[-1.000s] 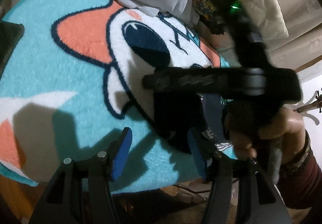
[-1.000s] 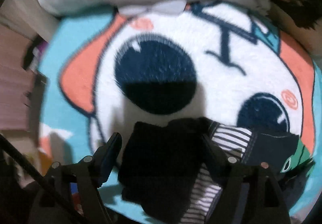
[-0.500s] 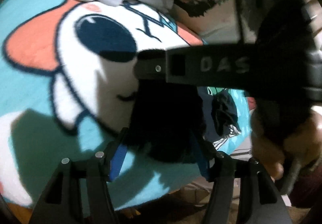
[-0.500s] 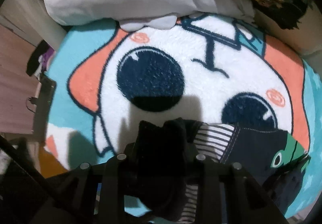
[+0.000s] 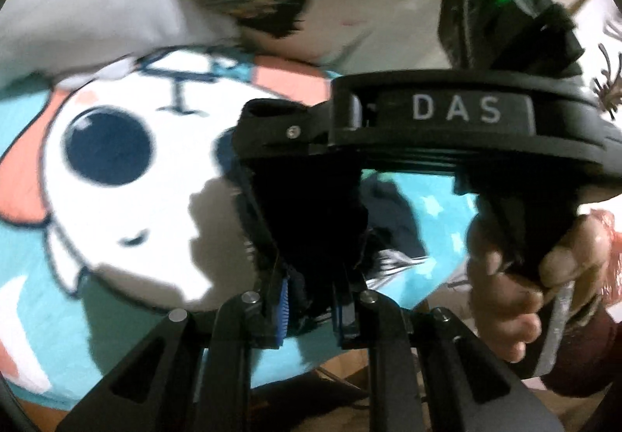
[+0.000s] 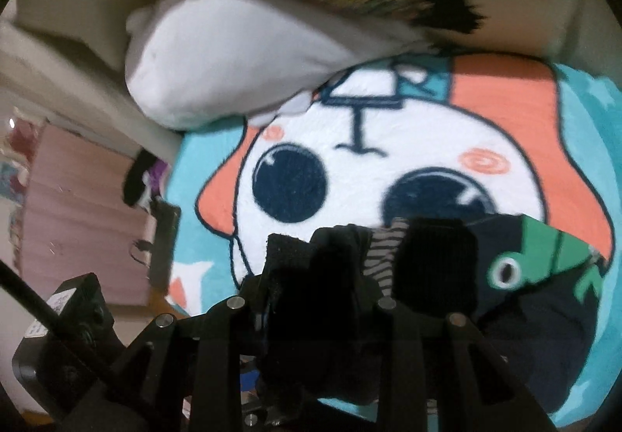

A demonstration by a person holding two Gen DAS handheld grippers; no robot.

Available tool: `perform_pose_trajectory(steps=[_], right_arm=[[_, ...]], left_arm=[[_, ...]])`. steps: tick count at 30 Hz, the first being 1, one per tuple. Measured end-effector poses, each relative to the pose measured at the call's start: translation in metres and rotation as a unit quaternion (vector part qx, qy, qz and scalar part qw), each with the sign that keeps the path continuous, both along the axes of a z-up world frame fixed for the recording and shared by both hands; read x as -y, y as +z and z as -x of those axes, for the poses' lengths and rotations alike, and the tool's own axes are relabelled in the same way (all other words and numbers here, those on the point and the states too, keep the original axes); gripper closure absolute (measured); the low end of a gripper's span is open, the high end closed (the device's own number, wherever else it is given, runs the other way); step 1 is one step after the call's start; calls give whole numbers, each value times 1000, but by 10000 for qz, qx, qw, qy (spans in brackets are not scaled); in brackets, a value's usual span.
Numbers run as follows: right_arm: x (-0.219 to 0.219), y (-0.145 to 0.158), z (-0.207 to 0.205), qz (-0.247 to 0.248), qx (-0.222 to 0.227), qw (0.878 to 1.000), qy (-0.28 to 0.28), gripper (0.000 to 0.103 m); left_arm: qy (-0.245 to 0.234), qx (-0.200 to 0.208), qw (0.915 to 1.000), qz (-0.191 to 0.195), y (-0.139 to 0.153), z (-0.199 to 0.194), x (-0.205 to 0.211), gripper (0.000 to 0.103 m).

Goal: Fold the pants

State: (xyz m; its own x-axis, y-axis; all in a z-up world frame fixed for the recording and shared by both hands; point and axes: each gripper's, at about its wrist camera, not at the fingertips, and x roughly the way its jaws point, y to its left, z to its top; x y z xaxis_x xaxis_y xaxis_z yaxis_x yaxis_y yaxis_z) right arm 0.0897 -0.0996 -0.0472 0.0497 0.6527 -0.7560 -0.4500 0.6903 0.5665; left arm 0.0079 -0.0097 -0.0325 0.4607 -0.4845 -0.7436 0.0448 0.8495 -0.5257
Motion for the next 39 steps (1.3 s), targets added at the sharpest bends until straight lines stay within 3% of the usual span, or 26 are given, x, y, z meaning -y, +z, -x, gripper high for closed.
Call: perform_pose_trajectory(steps=[5, 9, 11, 12, 13, 14, 17, 19, 22, 24, 26, 29, 33, 34, 36, 39], right_arm=[[80, -3, -12, -420, -95, 9973, -600, 71], [137, -25, -25, -519, -341, 9914, -1149, 71], [161, -43, -29, -427, -418, 9893, -1335, 62], [169, -52, -33, -306, -448, 9885, -1414, 58], [178, -60, -36, -108, -463, 9865, -1566, 48], [192, -65, -39, 81, -443, 9832, -1768, 47], [225, -65, -40, -158, -481, 9736, -2227, 45], [243, -49, -36, -182, -126, 9685, -2482, 45], [247, -24, -26, -641, 224, 9674, -2441, 51], [235, -16, -19, -1222, 190, 9725, -1976, 54], [216, -22, -12, -1427, 53, 9789, -1461, 55], [198, -53, -9, -920, -149, 9885, -1195, 55], [212, -86, -15, 186, -239, 9857, -1659, 60], [219, -84, -15, 164, -235, 9846, -1723, 54], [238, -76, -14, -129, -175, 9815, -1903, 54], [252, -65, -15, -409, 58, 9797, -1962, 33]], left_arm=[[-557, 53, 9983, -144, 9, -28, 58, 87], [-943, -11, 9950, -325, 4, -47, 102, 86], [-1021, -91, 9939, -416, 0, -51, 116, 86], [-1050, -167, 9935, -418, -2, -53, 120, 84], [-1058, -225, 9932, -420, -4, -55, 122, 81], [-1057, -264, 9932, -416, -3, -55, 121, 79], [-869, -221, 9955, -299, 7, -51, 106, 65], [-621, -169, 9975, -274, 12, -46, 93, 57], [-168, -322, 9991, -233, 8, -47, 68, 57], [113, -465, 9985, -277, -1, -49, 56, 57], [278, -530, 9975, -367, -8, -50, 51, 57], [368, -649, 9967, -326, -20, -54, 50, 57], [432, -841, 9953, -209, -34, -59, 46, 55], [457, -885, 9949, -130, -38, -61, 44, 50], [490, -919, 9946, 25, -42, -64, 41, 43], [358, -885, 9949, 338, -50, -75, 42, 36]])
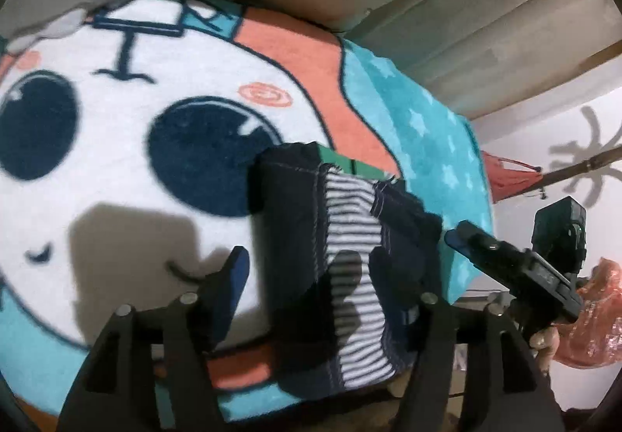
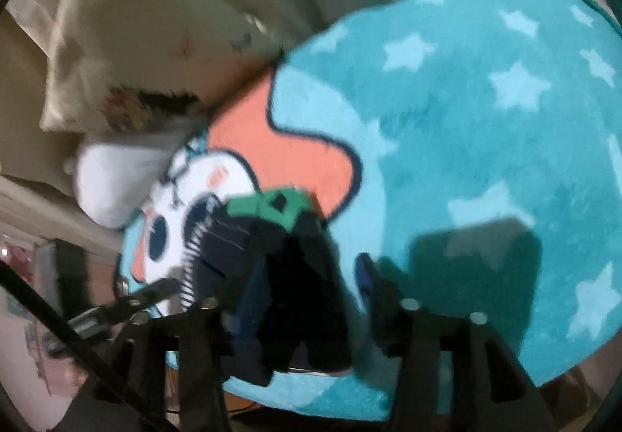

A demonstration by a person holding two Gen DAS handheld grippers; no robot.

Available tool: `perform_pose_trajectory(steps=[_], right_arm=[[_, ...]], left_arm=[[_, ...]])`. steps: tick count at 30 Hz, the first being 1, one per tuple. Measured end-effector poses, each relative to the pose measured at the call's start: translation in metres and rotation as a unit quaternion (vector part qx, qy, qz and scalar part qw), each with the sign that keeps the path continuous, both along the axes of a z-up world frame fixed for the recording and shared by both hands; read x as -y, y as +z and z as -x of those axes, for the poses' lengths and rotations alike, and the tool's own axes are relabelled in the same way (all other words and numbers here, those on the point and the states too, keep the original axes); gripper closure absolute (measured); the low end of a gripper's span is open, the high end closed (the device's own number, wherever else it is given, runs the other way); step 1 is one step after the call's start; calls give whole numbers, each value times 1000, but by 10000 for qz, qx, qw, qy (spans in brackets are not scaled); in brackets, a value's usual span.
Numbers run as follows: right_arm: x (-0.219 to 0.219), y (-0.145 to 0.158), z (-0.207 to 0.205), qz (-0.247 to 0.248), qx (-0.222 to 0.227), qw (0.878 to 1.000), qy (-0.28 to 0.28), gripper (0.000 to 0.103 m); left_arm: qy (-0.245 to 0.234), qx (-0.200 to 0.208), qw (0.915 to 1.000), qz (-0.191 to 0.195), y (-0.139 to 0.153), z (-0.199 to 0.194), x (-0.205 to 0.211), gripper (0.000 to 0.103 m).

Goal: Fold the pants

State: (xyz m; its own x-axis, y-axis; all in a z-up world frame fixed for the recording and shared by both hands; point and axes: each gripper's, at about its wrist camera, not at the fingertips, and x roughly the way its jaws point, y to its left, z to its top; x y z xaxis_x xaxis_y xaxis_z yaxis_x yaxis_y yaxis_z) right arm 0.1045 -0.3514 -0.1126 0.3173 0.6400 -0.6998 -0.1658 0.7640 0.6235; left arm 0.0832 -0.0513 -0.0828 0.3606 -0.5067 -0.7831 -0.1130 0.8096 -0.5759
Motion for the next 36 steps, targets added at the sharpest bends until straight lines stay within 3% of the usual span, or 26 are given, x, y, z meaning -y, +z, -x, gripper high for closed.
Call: perform_pose_trajectory(steps=[1, 4, 8, 9, 10, 11, 15, 22, 26, 31, 36], right_arm=[[-1, 1, -2, -38, 20, 10000, 17, 27], [-16, -10, -14, -350, -113, 9989, 301, 24], [-42, -42, -30, -416, -537, 9967, 443, 24], [-46, -42, -31, -469, -430, 9971, 417, 24], [-47, -41, -31, -494, -427, 9967, 479, 37], [-53, -42, -31, -547, -588, 9946, 656, 54], [-61, -30, -33, -544, -516, 9940, 794, 65], [-87, 11, -61, -667, -37, 9936, 913, 66], [-113, 19, -89, -460, 154, 9944, 942, 66], [-134, 8, -119, -4, 218, 9954, 931, 66], [-139, -17, -135, 221, -6, 9965, 800, 66]], left_arm=[[-35, 18, 9999, 104, -2, -4, 1, 32], [-221, 7, 9987, 468, -17, -22, 9, 24], [-386, -68, 9986, 360, -31, -35, 26, 21], [-425, -71, 9987, 280, -30, -36, 30, 27], [-477, -134, 9985, 237, -29, -37, 33, 52], [-538, -217, 9980, 260, -29, -38, 35, 63], [-485, -138, 9986, 185, -15, -33, 32, 73], [-175, 208, 9996, 79, 20, -60, 2, 73], [-86, 256, 9992, -294, 24, -91, -13, 72], [-23, 103, 9965, -830, 5, -128, -20, 64], [-116, 10, 9932, -1159, -13, -139, -17, 57]])
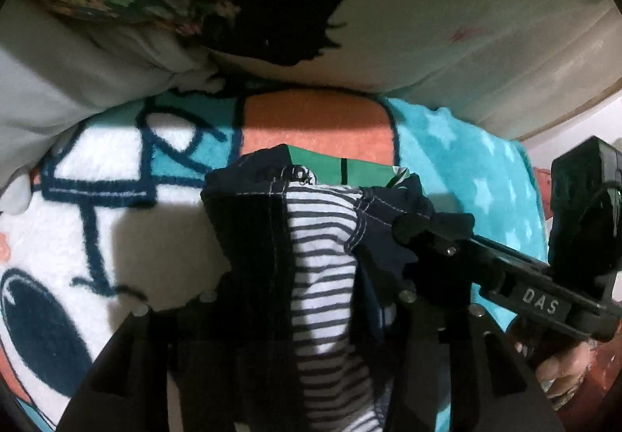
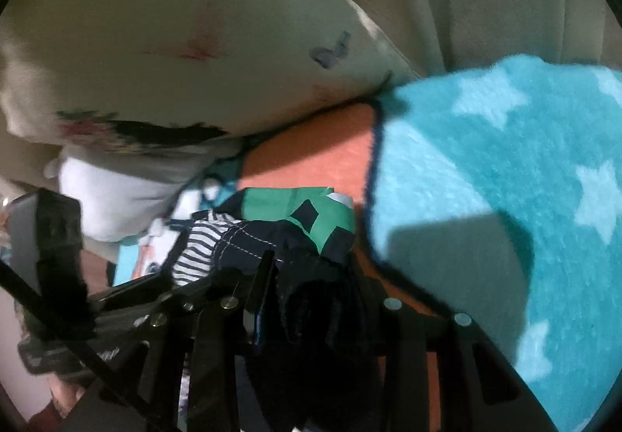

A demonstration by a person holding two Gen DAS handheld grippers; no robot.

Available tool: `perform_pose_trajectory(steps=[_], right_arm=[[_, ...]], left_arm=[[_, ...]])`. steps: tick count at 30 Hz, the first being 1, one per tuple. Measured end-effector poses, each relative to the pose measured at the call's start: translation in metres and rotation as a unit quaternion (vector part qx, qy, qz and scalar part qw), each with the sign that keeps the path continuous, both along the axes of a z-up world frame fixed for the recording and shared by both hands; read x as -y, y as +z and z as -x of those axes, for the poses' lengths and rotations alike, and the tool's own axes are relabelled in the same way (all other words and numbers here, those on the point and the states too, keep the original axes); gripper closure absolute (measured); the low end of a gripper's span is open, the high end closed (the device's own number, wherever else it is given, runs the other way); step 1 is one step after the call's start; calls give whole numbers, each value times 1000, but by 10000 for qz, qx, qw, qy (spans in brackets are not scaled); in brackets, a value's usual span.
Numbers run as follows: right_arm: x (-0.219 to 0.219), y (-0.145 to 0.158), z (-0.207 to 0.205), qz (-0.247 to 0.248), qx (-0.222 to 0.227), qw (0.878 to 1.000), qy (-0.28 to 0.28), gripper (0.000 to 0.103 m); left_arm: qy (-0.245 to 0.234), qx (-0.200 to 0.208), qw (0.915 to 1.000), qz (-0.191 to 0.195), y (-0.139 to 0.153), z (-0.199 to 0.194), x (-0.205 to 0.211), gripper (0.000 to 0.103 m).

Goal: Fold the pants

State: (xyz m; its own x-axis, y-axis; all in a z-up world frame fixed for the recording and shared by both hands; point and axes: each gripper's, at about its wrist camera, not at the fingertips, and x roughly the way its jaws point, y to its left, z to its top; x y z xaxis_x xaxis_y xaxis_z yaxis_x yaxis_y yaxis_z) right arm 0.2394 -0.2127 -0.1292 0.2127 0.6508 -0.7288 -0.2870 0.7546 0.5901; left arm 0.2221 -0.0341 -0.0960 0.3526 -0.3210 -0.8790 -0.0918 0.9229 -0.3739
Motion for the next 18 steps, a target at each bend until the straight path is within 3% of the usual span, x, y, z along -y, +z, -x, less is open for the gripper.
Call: perform_pose_trajectory(steps=[4, 9, 13, 14, 15, 16, 18], right_arm=[[5, -4, -2, -193, -129, 9997, -50, 61], [18, -4, 7, -465, -290, 9984, -143, 43], [17, -13, 16, -495, -327, 9981, -167, 41], [14, -12, 16, -479, -302, 9983, -163, 43], [12, -11, 16, -469, -327, 9983, -113, 46], [9, -10, 16, -479, -364, 9982, -54, 57], [6, -4, 18, -458, -323, 9984, -13, 63]], left_arm=[[100, -6, 9998, 199, -2, 1, -5, 57], [383, -13, 9983, 450, -5, 17, -17, 36], [518, -56, 9954, 799, -13, 29, -22, 34], [479, -40, 9958, 785, -11, 30, -20, 36], [427, -49, 9954, 851, -10, 30, -18, 55], [377, -84, 9945, 974, -10, 29, -16, 66], [417, -41, 9946, 947, -4, 30, -11, 69]])
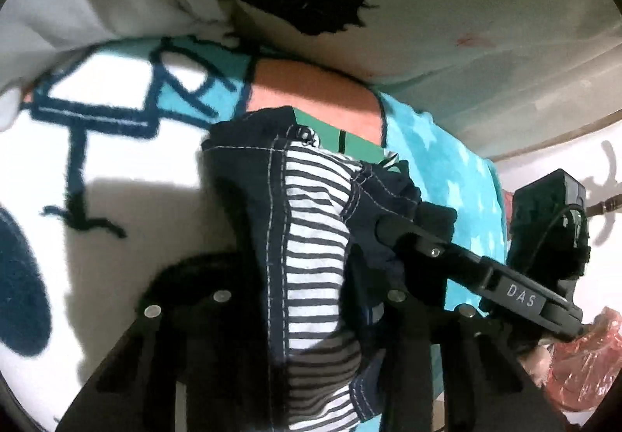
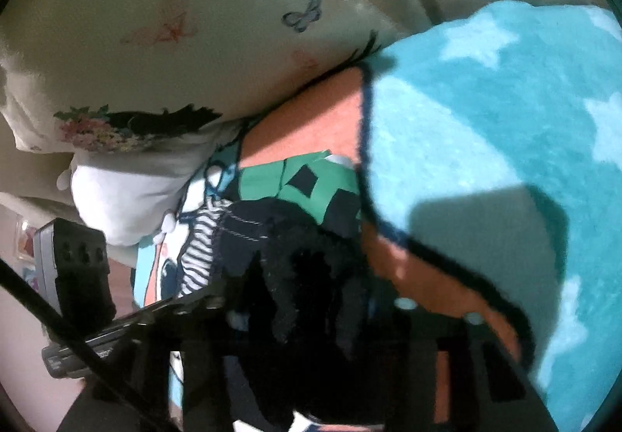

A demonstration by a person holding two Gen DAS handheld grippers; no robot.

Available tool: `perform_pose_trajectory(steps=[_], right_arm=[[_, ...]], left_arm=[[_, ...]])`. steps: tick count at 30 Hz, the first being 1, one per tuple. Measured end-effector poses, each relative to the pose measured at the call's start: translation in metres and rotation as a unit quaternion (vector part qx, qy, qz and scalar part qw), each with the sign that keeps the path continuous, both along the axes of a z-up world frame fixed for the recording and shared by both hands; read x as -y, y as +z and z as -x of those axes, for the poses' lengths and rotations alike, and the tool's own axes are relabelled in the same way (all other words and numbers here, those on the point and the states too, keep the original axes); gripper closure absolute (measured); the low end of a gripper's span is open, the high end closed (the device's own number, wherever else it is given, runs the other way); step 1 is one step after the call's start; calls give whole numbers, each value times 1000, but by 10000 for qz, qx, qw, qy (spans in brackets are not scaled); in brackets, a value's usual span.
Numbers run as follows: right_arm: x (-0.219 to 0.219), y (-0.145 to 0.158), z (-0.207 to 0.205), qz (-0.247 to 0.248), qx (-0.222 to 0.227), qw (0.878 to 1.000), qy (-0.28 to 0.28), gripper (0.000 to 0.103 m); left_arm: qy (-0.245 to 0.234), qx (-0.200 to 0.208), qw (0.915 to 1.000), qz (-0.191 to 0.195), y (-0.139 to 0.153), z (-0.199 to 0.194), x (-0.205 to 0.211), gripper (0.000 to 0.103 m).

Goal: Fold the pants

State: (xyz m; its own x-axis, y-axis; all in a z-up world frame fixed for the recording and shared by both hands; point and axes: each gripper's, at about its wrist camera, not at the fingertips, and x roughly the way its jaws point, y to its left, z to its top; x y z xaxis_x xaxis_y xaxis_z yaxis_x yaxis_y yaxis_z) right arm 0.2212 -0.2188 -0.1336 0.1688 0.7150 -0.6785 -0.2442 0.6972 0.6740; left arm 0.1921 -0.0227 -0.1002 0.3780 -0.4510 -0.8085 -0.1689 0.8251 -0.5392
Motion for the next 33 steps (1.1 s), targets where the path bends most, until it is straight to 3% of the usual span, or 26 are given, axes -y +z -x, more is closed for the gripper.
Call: perform_pose_trajectory(steps=[8, 14, 16, 17, 19, 22, 25, 27, 29, 31, 33], right_arm=[[-2, 28, 28, -324, 89, 9994, 80, 66], [-22, 17, 35, -186, -19, 9998, 75, 66], [-30, 12, 33, 126, 92, 9999, 1, 56], [-32, 9, 31, 351, 137, 9993, -67, 49], [-31, 9, 32, 480, 121, 9986, -166, 41], [-21, 30, 45, 567, 450, 9965, -412, 41], [-13, 65, 66, 831, 1087, 9888, -602, 41], [-14, 83, 81, 783, 1348, 9862, -559, 44], [-20, 89, 94, 628, 1387, 9877, -362, 58], [-31, 82, 103, 559, 1299, 9899, -87, 63], [-35, 69, 108, 787, 1223, 9894, -26, 66]], left_arm=[[124, 184, 9996, -145, 36, 34, -4, 70], [156, -13, 9988, -454, 28, 38, -16, 69], [101, -98, 9978, -651, 19, 35, -17, 51], [95, -224, 9964, -818, 12, 34, -19, 47], [120, -280, 9970, -713, 9, 38, -24, 45], [143, -134, 9981, -590, 22, 52, -34, 44], [306, 25, 9972, -681, 36, 74, -50, 44], [437, 51, 9969, -654, 40, 83, -57, 44], [564, 5, 9962, -662, 39, 89, -62, 44], [592, -54, 9957, -713, 34, 94, -64, 44], [571, -150, 9950, -801, 28, 94, -61, 44]])
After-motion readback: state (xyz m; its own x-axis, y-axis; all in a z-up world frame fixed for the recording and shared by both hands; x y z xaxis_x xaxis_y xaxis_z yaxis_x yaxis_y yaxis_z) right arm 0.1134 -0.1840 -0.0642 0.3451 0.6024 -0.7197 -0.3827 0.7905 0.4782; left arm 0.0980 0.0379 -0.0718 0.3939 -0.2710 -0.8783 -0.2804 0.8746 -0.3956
